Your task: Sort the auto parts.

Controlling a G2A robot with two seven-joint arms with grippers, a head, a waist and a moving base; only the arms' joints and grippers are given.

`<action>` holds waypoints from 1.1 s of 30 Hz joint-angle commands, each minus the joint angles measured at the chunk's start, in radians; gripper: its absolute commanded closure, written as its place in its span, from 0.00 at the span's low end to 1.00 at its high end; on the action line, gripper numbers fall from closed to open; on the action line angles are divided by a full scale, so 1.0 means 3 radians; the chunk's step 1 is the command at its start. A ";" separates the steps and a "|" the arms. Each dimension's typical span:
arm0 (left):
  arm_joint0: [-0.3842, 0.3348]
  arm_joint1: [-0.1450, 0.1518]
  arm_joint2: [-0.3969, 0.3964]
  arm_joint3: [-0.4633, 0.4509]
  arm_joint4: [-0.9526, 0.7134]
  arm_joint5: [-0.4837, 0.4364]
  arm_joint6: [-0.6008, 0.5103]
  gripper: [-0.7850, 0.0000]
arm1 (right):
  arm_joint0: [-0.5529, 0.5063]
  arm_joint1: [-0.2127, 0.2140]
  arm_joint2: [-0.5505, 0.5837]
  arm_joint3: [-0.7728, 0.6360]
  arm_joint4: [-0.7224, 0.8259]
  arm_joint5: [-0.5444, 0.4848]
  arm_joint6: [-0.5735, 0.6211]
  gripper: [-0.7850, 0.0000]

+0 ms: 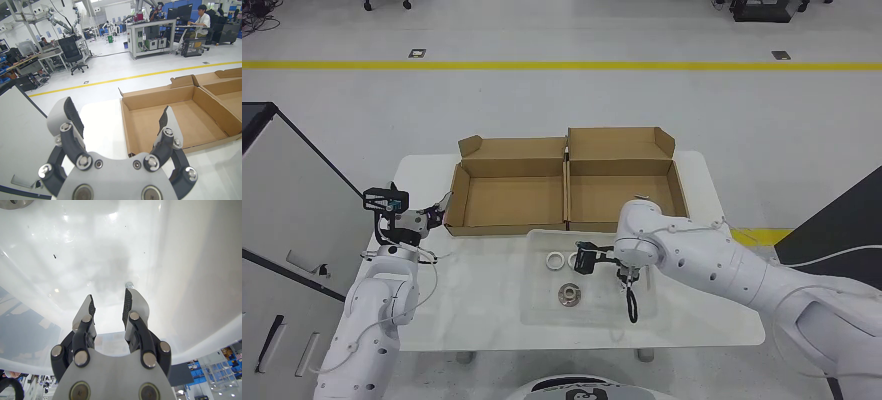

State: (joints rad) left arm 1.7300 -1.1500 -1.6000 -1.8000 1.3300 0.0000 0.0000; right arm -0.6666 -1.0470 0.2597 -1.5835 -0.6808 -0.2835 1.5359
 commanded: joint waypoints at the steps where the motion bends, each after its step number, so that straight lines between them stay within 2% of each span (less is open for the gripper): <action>1: 0.0000 0.0000 0.0000 0.0000 0.0000 0.0000 0.0000 0.00 | -0.0001 -0.0005 0.0002 0.0004 0.0003 -0.0002 0.0000 0.55; 11: 0.0000 0.0000 0.0000 0.0000 0.0000 0.0000 0.0000 0.00 | -0.0013 -0.0026 0.0014 0.0029 0.0004 -0.0009 -0.0007 0.57; 17: 0.0000 0.0000 0.0000 0.0000 0.0000 0.0000 0.0000 0.00 | -0.0028 -0.0035 0.0045 0.0021 -0.0042 -0.0023 -0.0052 0.50; 20: 0.0000 0.0000 0.0000 0.0000 0.0000 0.0000 0.0000 0.00 | -0.0041 -0.0037 0.0064 0.0011 -0.0066 -0.0027 -0.0075 0.40; 23: 0.0000 0.0000 0.0000 0.0000 0.0000 0.0000 0.0000 0.00 | -0.0053 -0.0035 0.0085 -0.0002 -0.0095 -0.0022 -0.0083 0.38; 33: 0.0000 0.0000 0.0000 0.0000 0.0000 0.0000 0.0000 0.00 | -0.0100 -0.0046 0.0129 -0.0013 -0.0147 -0.0049 -0.0091 0.44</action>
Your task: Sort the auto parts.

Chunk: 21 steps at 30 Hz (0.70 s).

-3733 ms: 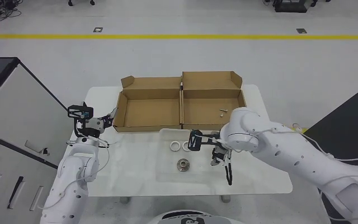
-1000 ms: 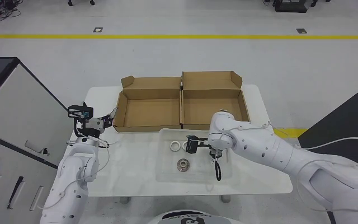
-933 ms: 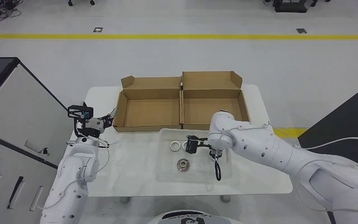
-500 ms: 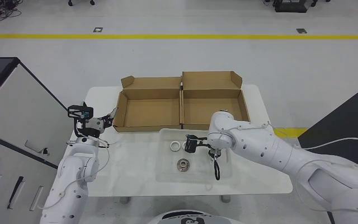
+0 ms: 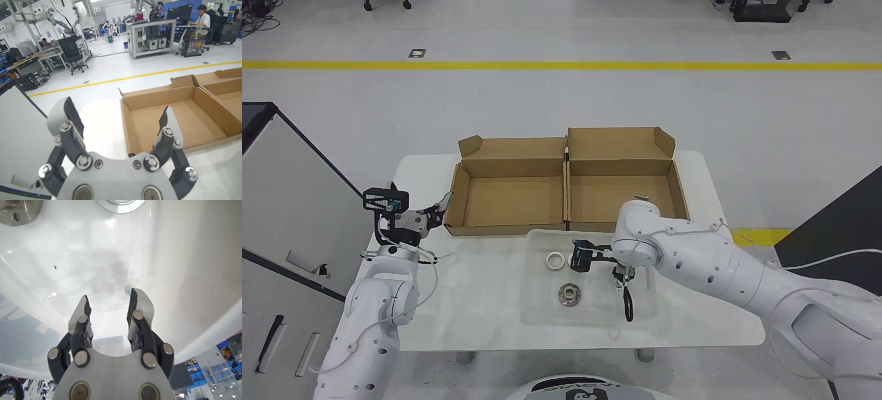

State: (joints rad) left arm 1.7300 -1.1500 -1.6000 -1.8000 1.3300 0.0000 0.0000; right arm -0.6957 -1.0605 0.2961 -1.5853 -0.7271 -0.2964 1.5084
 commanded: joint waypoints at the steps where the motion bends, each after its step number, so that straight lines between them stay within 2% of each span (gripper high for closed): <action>1: 0.0000 0.0000 0.0000 0.0000 0.0000 0.0000 0.0000 0.00 | -0.0005 0.0000 0.0014 -0.0015 0.0013 -0.0018 0.0007 0.44; 11: 0.0000 0.0000 0.0000 0.0000 0.0000 0.0000 0.0000 0.00 | -0.0039 0.0043 0.0071 -0.0177 0.0016 -0.0012 0.0038 0.43; 14: 0.0000 0.0000 0.0000 0.0000 0.0000 0.0000 0.0000 0.00 | -0.0047 0.0058 0.0096 -0.0218 -0.0020 -0.0007 0.0043 0.47; 21: 0.0000 0.0000 0.0000 0.0000 0.0000 0.0000 0.0000 0.00 | -0.0089 0.0059 0.0123 -0.0185 -0.0135 0.0010 0.0006 0.50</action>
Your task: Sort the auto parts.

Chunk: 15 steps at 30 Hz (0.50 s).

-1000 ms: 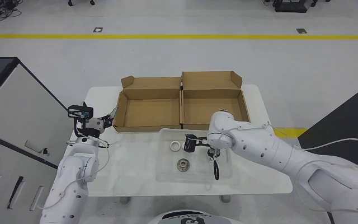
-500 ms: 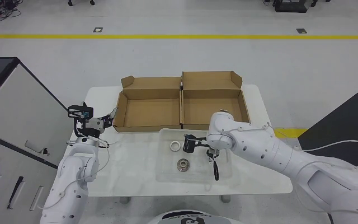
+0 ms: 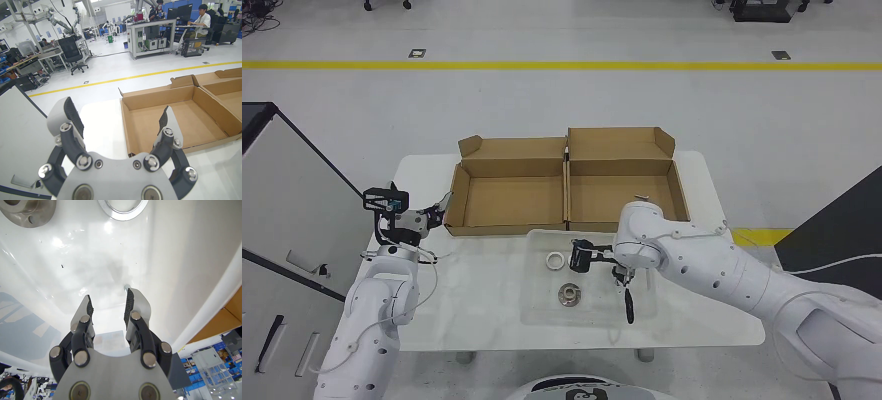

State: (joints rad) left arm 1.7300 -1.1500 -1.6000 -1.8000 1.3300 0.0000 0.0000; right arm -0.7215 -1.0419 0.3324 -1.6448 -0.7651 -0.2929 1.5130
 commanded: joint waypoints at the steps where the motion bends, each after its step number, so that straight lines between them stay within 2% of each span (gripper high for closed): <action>1: 0.0000 0.0000 0.0000 0.0000 0.0000 0.0000 0.0000 0.00 | -0.0005 -0.0007 0.0000 0.0025 -0.0025 -0.0005 -0.0007 0.49; 15: 0.0000 0.0000 0.0000 0.0000 0.0000 0.0000 0.0000 0.00 | -0.0038 -0.0061 0.0019 0.0108 -0.0175 0.0042 0.0007 0.51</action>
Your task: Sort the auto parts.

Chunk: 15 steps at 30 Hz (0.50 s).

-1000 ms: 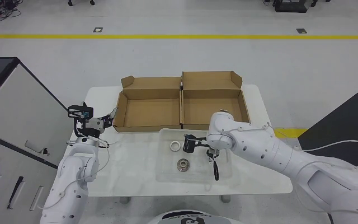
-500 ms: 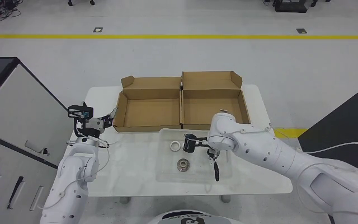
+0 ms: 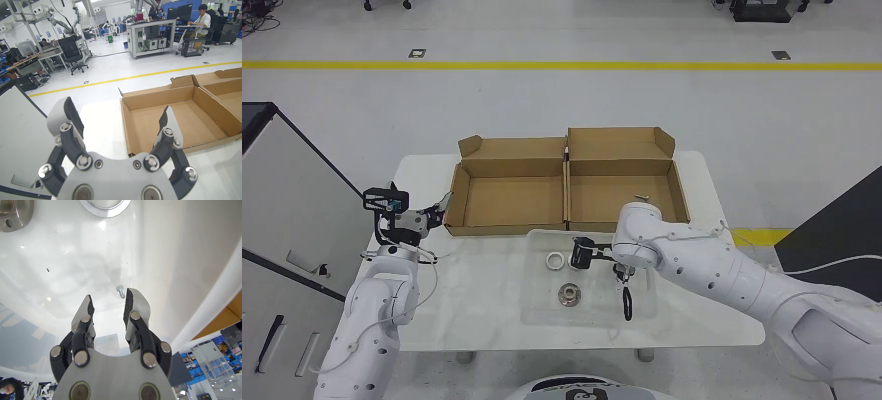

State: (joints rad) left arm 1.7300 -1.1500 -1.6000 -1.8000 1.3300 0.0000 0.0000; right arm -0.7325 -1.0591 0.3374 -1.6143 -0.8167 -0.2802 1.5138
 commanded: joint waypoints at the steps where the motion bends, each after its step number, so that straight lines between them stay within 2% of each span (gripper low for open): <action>1: 0.0000 0.0000 0.0000 0.0000 0.0000 0.0000 0.0000 0.00 | -0.0005 -0.0007 0.0003 0.0015 -0.0006 0.0000 0.0009 0.51; 15: 0.0000 0.0000 0.0000 0.0000 0.0000 0.0000 0.0000 0.00 | -0.0011 -0.0065 0.0008 0.0135 0.0056 -0.0013 0.0074 0.60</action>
State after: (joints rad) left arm 1.7300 -1.1500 -1.6000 -1.8000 1.3300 0.0000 0.0000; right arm -0.7365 -1.0777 0.3408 -1.5757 -0.8017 -0.2842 1.5361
